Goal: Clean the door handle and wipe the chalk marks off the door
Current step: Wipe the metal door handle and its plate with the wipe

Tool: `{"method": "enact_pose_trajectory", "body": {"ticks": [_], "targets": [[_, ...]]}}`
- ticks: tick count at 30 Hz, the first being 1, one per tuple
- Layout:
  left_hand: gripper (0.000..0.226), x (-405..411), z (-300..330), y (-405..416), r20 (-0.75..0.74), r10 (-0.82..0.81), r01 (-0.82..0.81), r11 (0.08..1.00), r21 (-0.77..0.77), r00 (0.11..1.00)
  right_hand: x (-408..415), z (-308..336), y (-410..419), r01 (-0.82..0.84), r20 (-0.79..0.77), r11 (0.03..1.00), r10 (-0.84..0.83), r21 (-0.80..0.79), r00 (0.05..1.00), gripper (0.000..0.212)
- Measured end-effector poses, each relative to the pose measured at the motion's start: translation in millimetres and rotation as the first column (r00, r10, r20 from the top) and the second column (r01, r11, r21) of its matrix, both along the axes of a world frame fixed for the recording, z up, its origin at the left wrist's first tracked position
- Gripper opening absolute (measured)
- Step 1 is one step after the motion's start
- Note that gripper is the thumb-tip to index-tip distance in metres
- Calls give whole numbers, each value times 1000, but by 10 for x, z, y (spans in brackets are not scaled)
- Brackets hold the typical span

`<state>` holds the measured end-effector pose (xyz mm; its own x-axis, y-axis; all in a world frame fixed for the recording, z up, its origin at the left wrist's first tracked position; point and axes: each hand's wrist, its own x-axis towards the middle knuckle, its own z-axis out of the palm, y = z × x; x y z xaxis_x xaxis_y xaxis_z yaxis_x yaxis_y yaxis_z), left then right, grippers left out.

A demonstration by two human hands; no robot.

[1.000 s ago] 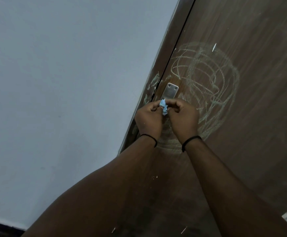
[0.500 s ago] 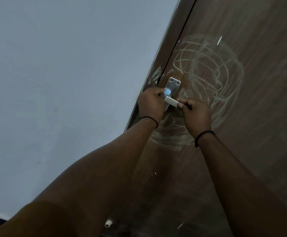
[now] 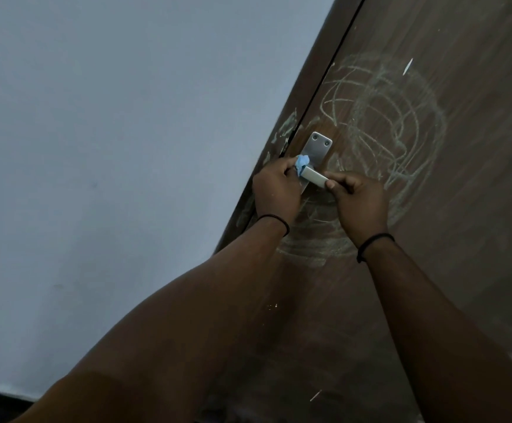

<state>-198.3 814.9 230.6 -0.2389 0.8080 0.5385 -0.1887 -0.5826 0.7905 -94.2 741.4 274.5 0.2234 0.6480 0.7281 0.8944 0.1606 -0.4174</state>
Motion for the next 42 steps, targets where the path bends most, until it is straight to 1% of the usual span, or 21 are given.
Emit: {"method": "enact_pose_trajectory", "body": {"ticks": [3,6,9,14,16,19,23,25,28,31,33,36,38,40,42], "targets": [[18,66,-49,4,85,-1,8,996,-89,996,-72,-70,28,81,40,996,-82,23,996,16],[19,137,-134,-13,165,-5,33,986,-165,986,-175,-185,67,112,36,987,-117,118,992,15],[20,151,-148,-35,170,-5,27,992,-124,986,-191,-206,89,105,-28,981,-102,161,994,17],[22,206,-157,-59,199,-63,74,996,-52,978,-125,-233,91,67,-47,985,-60,160,997,17],[20,207,-153,-15,263,-115,141,987,-81,958,-117,-243,99,67,-50,983,-59,168,997,17],[16,199,-153,74,385,-195,273,948,-160,902,-117,-249,106,68,-71,984,-57,164,996,17],[14,214,-208,34,451,-229,349,915,-203,863,-128,-253,104,80,-68,981,-68,176,995,17],[14,227,-204,-10,453,-219,341,917,-205,864,-133,-250,98,79,-61,980,-69,180,996,17],[17,184,-119,-43,413,-147,222,965,-138,899,-136,-244,92,78,-51,983,-70,169,996,18],[20,100,-26,30,238,-106,117,993,-31,966,-125,-238,96,82,-45,983,-75,163,996,18],[19,55,25,97,158,-119,127,991,-41,980,-123,-241,98,82,-49,984,-75,157,996,18],[15,50,52,122,131,-90,106,988,-115,987,-129,-246,94,90,-47,984,-84,153,995,18],[11,94,14,100,162,-79,111,975,-195,984,-131,-236,83,91,-40,985,-87,144,995,19],[11,154,-51,53,262,-148,227,926,-301,954,-127,-220,70,91,-34,987,-87,130,996,20],[11,223,-95,-18,393,-237,379,862,-338,889,-125,-218,59,78,-48,990,-73,119,996,20]]}}
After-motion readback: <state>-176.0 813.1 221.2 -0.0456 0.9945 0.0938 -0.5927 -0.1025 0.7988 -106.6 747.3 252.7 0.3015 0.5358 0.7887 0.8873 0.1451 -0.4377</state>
